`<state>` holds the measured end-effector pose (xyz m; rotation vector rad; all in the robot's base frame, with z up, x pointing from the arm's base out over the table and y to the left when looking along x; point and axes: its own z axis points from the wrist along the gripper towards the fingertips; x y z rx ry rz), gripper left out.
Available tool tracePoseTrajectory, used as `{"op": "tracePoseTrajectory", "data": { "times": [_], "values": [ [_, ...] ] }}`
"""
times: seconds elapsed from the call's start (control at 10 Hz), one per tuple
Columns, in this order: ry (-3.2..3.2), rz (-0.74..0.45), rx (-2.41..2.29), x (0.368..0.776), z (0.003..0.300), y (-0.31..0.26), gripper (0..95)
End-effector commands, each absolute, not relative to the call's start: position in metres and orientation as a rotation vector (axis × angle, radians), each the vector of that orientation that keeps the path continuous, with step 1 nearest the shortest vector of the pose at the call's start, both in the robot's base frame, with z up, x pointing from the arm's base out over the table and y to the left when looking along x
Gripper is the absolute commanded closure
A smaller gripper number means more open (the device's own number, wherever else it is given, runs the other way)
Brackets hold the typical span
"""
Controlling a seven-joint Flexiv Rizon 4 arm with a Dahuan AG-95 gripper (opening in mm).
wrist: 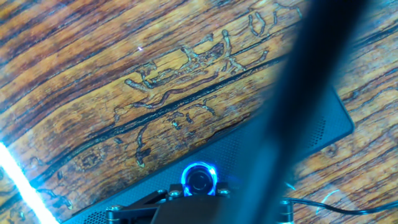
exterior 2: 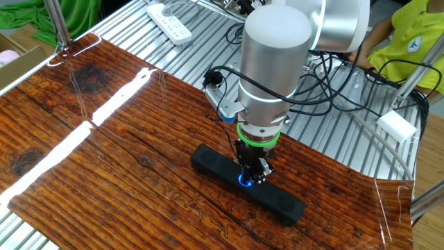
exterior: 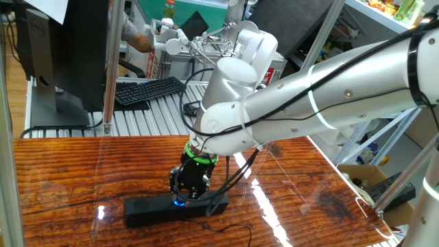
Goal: Turn the knob to increase the volume of the speaker
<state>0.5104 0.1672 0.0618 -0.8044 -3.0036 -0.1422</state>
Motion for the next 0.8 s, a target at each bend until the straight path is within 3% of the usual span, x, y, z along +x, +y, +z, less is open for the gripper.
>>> {"op": "tracePoseTrajectory", "data": {
  "times": [0.1, 0.8],
  "values": [
    [-2.984, -0.136, -0.872, 0.5111, 0.0509, 0.1664, 95.0],
    [-2.961, -0.135, -0.969, 0.5116, 0.0488, 0.1663, 95.0]
  ]
}}
